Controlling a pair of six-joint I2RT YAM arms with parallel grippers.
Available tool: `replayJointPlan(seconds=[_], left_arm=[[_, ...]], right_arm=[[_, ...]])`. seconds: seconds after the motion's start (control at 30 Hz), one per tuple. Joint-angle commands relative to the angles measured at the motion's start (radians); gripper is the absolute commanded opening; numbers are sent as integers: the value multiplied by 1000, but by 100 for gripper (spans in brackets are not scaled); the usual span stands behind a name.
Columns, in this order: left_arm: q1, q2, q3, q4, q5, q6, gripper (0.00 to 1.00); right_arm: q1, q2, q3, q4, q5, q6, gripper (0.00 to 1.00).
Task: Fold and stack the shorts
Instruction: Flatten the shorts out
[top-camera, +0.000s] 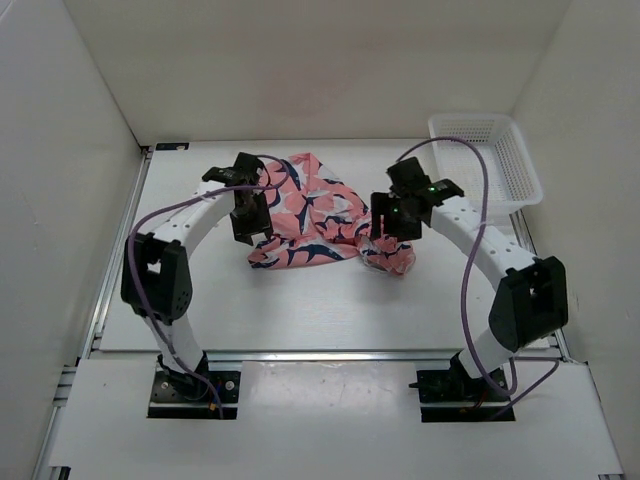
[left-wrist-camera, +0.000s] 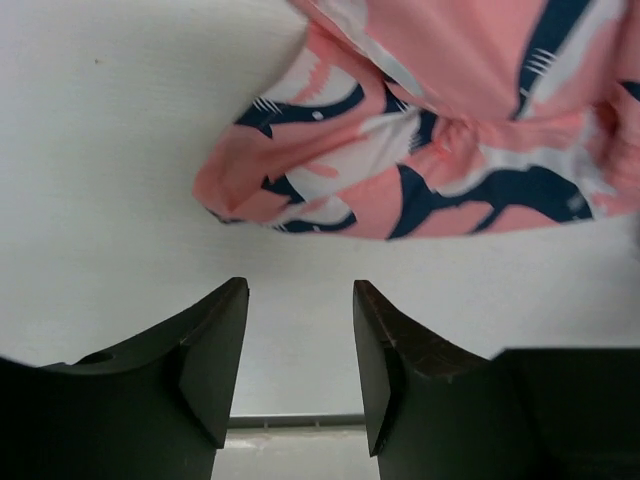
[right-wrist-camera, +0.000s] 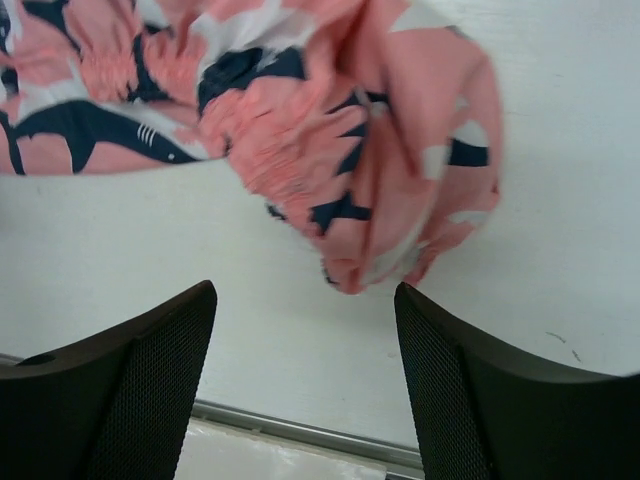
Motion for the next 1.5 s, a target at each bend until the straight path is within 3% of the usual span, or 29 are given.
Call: replayJointPlan(seconds=[0.0,0.13,0.2,0.23,0.27,0.33,0.37,0.47,0.7,0.87,0.97,1.0,1.2,1.47], left_arm=[[5,44,49,39,-59,-26,59],[41,95,90,28,-10,-26,59],[52,77,40,28,-10,-26,60],[52,61,8,28,-10,-26,62],[52,46,-27,48,-10,-26,81],[52,23,-116,88,-10,-26,94],[52,23,-132,98,-10,-37,95],[52,53,-112,108,1,-37,95],[72,133,-120,132,65,-37,85],[83,184,-178,193,113,-60,67],[83,184,-187,203,113,-60,33],[83,184,-187,203,113,-69,11],[92,132,-187,203,113,-69,10],[92,103,-160,193,122,-69,10]], right_arm=[[87,44,103,-20,91,-18,74],[185,145,206,-49,135,-9,66],[186,145,217,-62,164,-9,66],[186,145,192,-62,177,-9,67],[177,130,177,-62,213,-9,71],[189,130,167,-86,293,-46,82],[210,148,181,-97,327,-55,92],[229,196,241,-106,289,-55,93],[308,295,328,-56,161,-23,85],[322,430,463,-36,134,-13,84],[310,522,547,-36,134,-13,83],[301,545,569,-36,147,-13,82],[281,696,718,-66,125,-13,77],[293,770,707,-75,126,-15,73]])
